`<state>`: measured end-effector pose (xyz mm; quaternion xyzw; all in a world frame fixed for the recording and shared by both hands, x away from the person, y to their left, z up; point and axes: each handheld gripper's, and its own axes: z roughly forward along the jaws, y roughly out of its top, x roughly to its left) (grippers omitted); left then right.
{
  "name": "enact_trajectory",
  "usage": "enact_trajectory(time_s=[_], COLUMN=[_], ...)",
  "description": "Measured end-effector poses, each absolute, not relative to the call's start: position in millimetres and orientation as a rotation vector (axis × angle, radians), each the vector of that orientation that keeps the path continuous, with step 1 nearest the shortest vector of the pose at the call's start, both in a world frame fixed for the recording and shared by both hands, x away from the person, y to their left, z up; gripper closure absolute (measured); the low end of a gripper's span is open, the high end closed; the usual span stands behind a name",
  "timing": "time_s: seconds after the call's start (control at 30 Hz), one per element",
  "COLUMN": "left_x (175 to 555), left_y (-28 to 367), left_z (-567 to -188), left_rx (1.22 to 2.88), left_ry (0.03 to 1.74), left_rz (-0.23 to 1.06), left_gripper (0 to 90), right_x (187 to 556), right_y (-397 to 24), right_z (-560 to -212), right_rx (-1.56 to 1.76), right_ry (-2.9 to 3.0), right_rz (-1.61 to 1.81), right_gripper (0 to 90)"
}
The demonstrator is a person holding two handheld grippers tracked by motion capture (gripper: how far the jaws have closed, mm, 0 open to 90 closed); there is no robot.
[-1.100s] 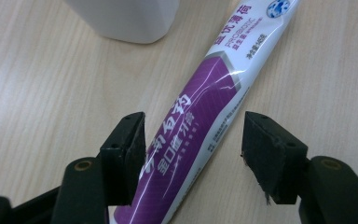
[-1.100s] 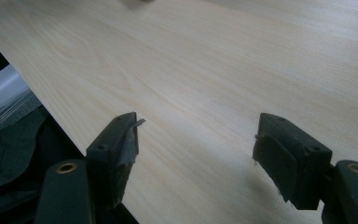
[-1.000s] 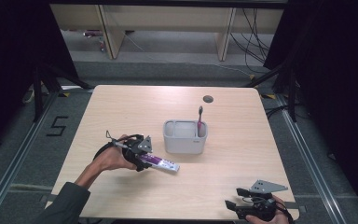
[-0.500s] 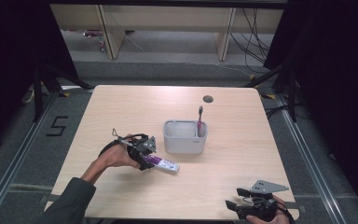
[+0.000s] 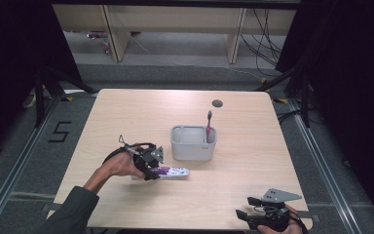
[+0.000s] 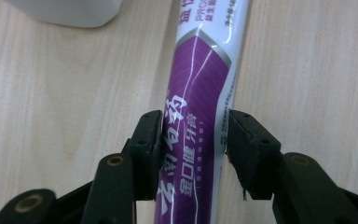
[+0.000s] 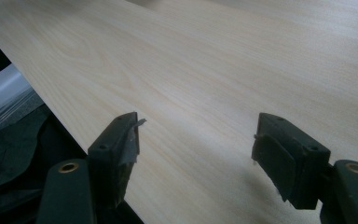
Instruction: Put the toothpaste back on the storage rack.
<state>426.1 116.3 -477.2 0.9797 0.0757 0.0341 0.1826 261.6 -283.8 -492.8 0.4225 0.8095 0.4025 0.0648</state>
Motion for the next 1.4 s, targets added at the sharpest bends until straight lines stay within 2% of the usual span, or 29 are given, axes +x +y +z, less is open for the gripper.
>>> enact_trajectory(time_s=[0.8, 1.4], left_x=[428, 423], left_y=[97, 94], left_z=[-482, -480], left_rx=[2.816, 2.847], left_ry=[0.271, 0.27], left_rz=[0.019, -0.05], left_gripper=[54.4, 59.0], right_x=[262, 260], right_y=[-287, -287], right_z=[-493, -493], right_rx=[1.246, 1.281], right_ry=[2.445, 2.439], right_rz=[1.204, 1.212], right_gripper=[31.6, 31.6])
